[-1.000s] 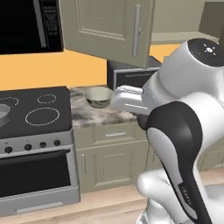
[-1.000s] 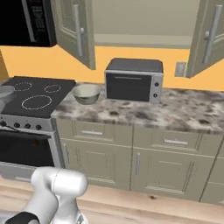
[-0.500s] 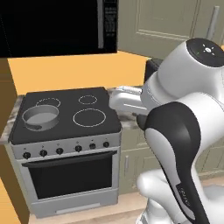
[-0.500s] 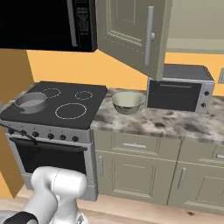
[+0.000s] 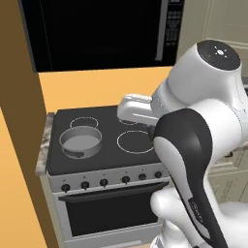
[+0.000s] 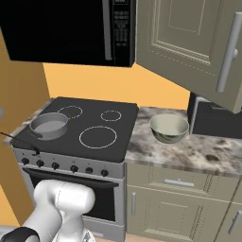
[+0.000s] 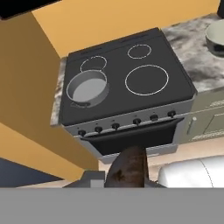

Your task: Open the cabinet and move the ladle to the pot. Then close the cabinet.

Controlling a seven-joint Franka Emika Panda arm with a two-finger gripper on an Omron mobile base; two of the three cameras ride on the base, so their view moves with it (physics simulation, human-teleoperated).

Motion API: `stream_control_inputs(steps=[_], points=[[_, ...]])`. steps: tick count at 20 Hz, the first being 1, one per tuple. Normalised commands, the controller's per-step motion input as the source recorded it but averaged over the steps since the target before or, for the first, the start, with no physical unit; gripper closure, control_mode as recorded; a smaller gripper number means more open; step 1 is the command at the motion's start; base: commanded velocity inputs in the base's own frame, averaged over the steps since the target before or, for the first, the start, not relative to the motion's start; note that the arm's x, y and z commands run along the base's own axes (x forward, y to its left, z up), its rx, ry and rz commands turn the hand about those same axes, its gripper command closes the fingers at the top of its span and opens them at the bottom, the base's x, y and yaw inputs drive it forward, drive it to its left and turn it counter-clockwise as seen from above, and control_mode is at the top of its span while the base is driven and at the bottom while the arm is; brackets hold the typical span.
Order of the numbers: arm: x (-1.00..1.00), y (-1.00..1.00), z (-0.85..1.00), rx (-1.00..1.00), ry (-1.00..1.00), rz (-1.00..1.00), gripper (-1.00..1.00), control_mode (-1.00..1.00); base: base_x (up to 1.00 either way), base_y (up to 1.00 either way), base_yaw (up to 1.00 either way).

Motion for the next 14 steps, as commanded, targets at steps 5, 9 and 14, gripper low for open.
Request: stream_control_inputs(steps=[5,9,14], points=[[0.7,0.05,-0.43,0.0,0.08,0.05,1.0,-1.0,0.0,0.0,0.0],[0.78,0.0,-0.61,0.0,0.06,0.06,1.0,-1.0,0.0,0.0,0.0],[0.75,0.07,-0.5,0.0,0.03,0.05,1.0,-1.0,0.0,0.0,0.0]])
